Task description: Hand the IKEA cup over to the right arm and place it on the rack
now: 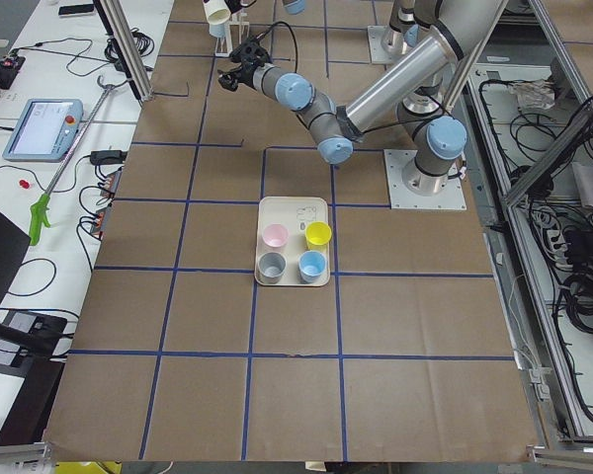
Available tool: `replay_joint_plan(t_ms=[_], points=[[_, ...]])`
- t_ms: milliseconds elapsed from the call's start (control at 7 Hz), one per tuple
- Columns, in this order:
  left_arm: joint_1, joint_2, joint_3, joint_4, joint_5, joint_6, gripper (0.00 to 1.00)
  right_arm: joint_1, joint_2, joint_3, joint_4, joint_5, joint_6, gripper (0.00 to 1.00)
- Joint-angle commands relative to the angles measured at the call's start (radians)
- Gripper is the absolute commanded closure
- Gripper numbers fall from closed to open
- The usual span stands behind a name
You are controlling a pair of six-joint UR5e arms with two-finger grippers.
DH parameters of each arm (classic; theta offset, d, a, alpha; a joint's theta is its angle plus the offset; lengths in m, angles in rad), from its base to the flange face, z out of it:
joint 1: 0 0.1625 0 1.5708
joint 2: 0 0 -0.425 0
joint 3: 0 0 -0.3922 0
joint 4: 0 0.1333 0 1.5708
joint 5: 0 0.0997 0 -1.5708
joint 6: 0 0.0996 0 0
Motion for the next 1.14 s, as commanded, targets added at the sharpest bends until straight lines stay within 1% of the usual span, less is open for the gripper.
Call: replay_joint_plan(t_ms=[0,143,286,429,571,714,857,1000], points=[[-0.018,-0.010,0.090,-0.086,0.236,-0.071,0.02,-0.129,0.000,0.007,-0.052,0.106,-0.533,0.86],[-0.049,-0.004,0.099,-0.129,0.354,-0.080,0.02,-0.195,0.002,0.006,-0.054,0.148,-0.739,0.88],[-0.110,0.008,0.146,-0.225,0.516,-0.144,0.02,-0.263,0.008,0.001,-0.060,0.203,-0.852,0.89],[-0.186,0.028,0.240,-0.429,0.703,-0.183,0.02,-0.338,0.016,0.001,-0.064,0.272,-0.979,0.89],[-0.243,0.045,0.332,-0.662,0.861,-0.201,0.02,-0.415,0.035,0.000,-0.063,0.364,-1.070,0.90],[-0.268,0.066,0.418,-0.957,0.969,-0.274,0.01,-0.472,0.066,-0.003,-0.063,0.425,-1.114,0.91],[-0.275,0.091,0.467,-1.138,1.006,-0.337,0.01,-0.518,0.101,-0.012,-0.064,0.473,-1.148,0.91],[-0.275,0.120,0.489,-1.307,1.037,-0.388,0.01,-0.541,0.147,-0.052,-0.064,0.507,-1.160,0.91]])
